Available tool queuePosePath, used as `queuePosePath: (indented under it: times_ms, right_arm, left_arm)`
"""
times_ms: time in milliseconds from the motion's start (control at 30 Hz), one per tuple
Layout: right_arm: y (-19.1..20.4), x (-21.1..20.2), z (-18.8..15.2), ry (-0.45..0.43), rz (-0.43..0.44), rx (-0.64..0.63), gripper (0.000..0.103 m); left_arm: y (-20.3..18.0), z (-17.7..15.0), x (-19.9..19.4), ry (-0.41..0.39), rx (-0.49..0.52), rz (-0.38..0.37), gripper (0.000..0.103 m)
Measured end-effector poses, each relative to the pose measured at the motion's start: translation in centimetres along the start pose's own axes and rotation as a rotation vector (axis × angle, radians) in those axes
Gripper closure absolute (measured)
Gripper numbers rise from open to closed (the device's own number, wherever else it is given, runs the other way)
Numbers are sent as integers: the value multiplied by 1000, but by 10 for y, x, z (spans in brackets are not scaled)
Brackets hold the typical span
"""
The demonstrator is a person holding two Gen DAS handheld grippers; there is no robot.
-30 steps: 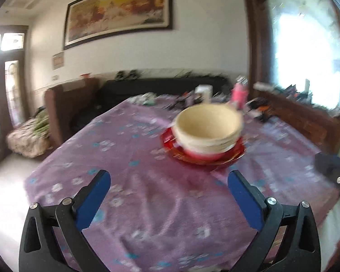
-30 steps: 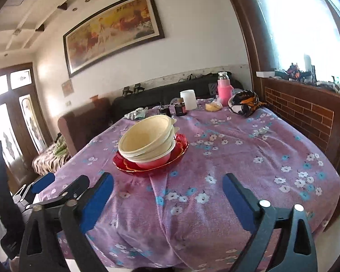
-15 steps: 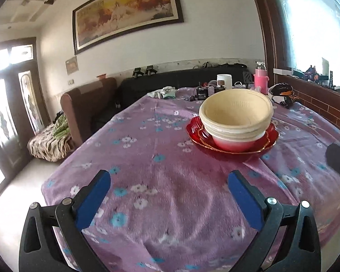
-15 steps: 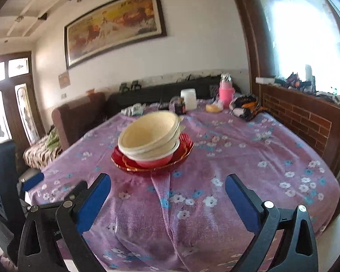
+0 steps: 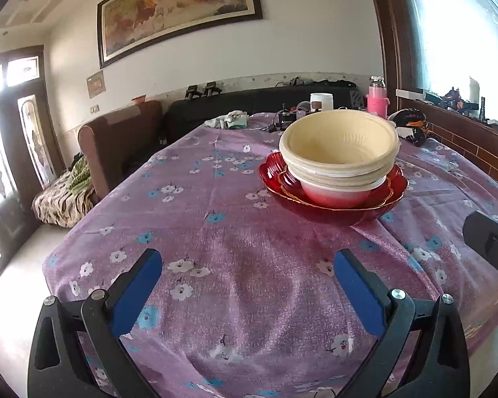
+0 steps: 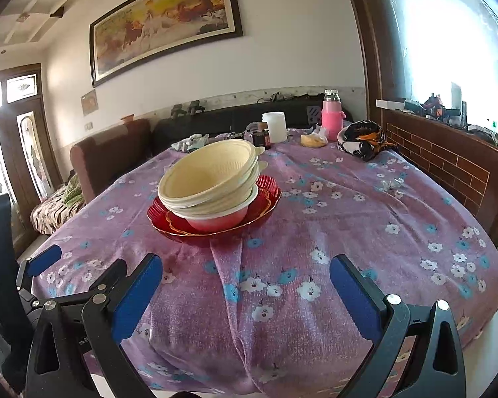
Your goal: Organize plates and bowls
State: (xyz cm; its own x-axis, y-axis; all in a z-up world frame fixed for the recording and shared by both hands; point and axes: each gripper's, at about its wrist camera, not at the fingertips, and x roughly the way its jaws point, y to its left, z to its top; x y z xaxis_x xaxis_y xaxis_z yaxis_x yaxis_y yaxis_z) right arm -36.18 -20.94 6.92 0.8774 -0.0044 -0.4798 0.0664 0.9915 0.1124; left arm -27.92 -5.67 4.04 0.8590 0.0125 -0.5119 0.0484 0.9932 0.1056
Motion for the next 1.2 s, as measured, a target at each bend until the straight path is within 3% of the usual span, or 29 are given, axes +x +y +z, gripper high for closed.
queuePosePath:
  times_ms: [1200]
  right_arm:
    - [8, -3, -5, 18, 10, -26, 1]
  left_arm:
    - [10, 1, 3, 40, -20, -21, 0]
